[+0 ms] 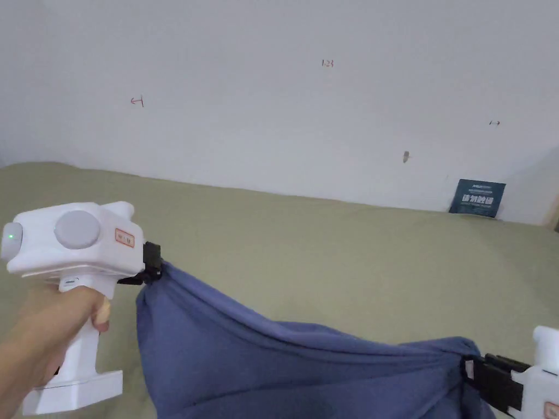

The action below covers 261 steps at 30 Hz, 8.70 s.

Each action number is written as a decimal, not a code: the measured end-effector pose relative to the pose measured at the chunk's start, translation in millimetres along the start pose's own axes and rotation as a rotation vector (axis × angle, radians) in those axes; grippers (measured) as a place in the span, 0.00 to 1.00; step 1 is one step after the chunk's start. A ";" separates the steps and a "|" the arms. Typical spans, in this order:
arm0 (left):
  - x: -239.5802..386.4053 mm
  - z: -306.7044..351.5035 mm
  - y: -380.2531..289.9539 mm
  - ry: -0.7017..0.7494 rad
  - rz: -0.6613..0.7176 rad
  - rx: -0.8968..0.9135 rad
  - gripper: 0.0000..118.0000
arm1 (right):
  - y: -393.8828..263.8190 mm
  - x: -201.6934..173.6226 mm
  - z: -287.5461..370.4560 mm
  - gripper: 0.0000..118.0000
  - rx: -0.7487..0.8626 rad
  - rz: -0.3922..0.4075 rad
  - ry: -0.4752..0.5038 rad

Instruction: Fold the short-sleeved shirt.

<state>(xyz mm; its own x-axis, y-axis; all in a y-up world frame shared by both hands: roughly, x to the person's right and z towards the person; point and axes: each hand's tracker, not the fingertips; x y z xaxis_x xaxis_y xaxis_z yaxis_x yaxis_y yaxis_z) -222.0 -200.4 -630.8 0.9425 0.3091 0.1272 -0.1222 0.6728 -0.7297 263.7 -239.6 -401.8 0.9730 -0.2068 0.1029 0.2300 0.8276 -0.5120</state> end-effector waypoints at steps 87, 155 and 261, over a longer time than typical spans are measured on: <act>-93.0 29.5 -253.4 0.115 0.095 -0.107 0.80 | -132.0 28.4 0.9 0.64 -0.078 0.038 -0.104; -87.8 9.5 -266.8 0.097 -0.074 -0.190 0.10 | 45.2 -36.9 -310.8 0.02 -0.689 0.817 -0.013; -115.3 66.2 -264.7 -0.004 -0.073 -0.026 0.82 | -160.2 72.7 49.2 0.81 -0.144 -0.067 -0.156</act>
<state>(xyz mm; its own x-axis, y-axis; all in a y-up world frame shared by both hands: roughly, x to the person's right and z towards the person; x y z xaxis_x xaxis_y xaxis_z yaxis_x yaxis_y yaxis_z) -318.9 -369.6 -407.9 0.9473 0.2630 0.1831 -0.0455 0.6761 -0.7354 298.6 -361.6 -270.4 0.9496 -0.1662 0.2658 0.2998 0.7294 -0.6150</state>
